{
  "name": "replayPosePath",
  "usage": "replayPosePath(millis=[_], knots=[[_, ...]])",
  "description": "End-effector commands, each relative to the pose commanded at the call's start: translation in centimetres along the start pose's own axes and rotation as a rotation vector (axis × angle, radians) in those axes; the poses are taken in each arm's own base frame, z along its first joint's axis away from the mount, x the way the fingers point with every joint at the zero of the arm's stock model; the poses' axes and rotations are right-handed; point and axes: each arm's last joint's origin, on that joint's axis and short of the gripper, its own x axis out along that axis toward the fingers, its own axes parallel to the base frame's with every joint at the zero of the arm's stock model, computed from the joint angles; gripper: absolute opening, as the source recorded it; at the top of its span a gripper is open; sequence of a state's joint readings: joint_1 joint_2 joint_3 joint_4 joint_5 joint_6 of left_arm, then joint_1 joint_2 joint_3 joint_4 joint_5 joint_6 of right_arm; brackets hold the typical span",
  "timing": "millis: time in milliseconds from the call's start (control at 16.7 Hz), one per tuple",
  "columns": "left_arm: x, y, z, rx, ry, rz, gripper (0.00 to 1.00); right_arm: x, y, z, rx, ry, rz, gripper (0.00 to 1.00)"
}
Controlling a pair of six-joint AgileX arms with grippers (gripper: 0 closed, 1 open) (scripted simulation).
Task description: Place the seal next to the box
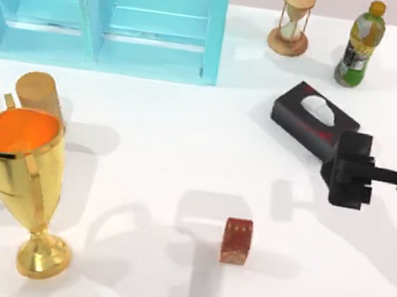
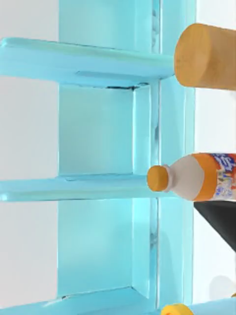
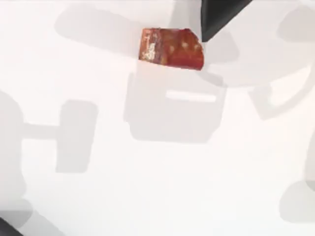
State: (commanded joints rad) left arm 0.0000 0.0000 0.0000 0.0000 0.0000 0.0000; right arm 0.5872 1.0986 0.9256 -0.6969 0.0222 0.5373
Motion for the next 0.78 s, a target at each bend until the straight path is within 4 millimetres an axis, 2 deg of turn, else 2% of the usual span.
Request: replayPosePath(millis=[180,360,600,780], knots=[[0.0,0.0,0.0,0.000,0.000,0.000,1.00,4.2,4.4,1.8,0.016,0.248,-0.104,1.00],[0.0,0.0,0.0,0.000,0.000,0.000,1.00,8.4,7.9,2.4,0.026,0.428,-0.216,1.00],[0.0,0.0,0.0,0.000,0.000,0.000,1.00,12.4,10.5,2.6,0.042,0.563,-0.323,1.00],[0.0,0.0,0.0,0.000,0.000,0.000,1.00,13.8,11.3,2.8,0.052,0.600,-0.355,1.00]])
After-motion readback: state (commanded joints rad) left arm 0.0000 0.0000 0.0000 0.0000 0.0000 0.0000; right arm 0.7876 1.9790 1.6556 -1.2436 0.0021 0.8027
